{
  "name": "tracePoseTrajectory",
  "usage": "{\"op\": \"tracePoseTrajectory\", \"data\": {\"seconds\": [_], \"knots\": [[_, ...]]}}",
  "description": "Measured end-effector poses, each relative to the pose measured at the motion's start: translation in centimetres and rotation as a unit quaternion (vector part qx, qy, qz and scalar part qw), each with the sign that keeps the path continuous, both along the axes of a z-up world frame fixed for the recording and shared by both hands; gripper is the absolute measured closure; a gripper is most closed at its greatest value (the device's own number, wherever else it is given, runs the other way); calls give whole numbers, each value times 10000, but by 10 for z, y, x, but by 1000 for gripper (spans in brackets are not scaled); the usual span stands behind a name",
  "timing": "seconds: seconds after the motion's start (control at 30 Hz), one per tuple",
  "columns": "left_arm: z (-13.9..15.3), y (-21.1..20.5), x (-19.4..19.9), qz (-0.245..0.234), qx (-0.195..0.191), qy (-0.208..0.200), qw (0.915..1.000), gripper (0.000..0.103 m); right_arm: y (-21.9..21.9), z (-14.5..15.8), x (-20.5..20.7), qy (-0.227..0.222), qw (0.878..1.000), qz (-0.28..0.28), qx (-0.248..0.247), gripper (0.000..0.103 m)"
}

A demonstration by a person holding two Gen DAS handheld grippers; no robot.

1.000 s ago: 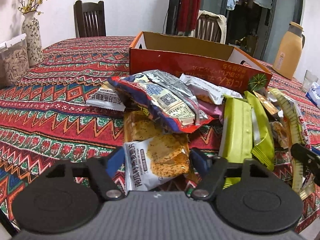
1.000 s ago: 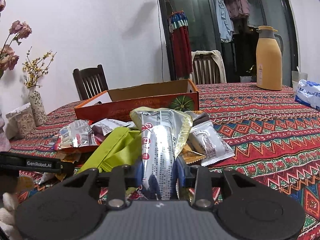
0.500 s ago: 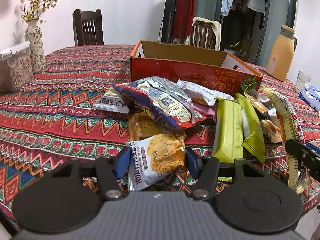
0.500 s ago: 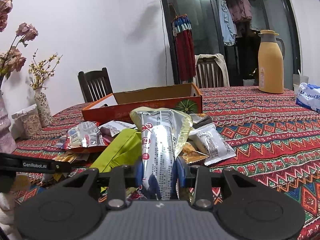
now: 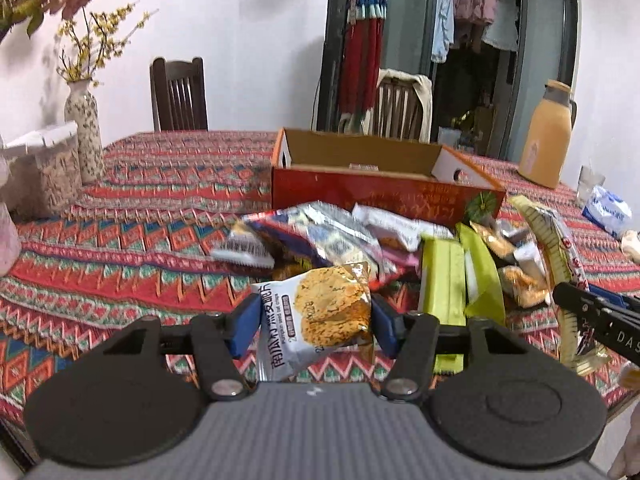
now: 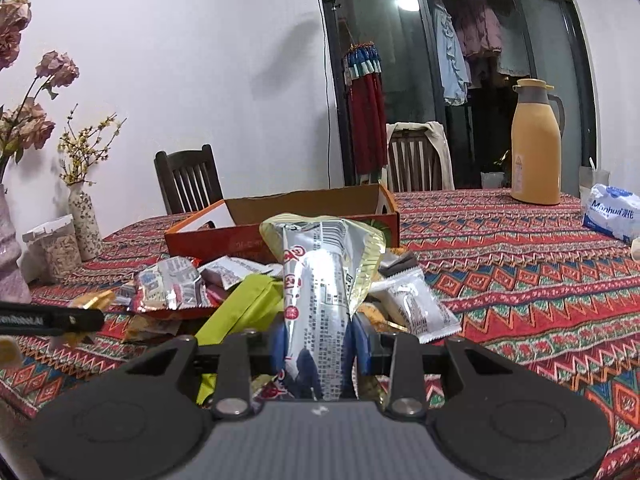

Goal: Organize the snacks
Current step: 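Carry both packets over the orange box and open both grippers to drop them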

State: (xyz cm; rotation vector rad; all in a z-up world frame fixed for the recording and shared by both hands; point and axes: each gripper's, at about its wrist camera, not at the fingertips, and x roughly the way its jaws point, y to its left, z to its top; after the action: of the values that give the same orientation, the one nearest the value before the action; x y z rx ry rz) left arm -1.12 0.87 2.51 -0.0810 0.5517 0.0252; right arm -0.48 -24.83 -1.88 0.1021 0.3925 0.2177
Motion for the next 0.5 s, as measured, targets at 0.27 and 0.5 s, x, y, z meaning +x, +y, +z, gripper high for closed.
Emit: {"op": "tracePoseTrajectory", "data": {"seconds": [0.27, 0.5], "knots": [[25, -1, 32, -67, 33, -288, 9996, 44, 2, 18, 24, -173, 9998, -78, -50, 70], [48, -8, 73, -158, 55, -474, 9987, 44, 7, 42, 58, -392, 9992, -70, -67, 70]]}}
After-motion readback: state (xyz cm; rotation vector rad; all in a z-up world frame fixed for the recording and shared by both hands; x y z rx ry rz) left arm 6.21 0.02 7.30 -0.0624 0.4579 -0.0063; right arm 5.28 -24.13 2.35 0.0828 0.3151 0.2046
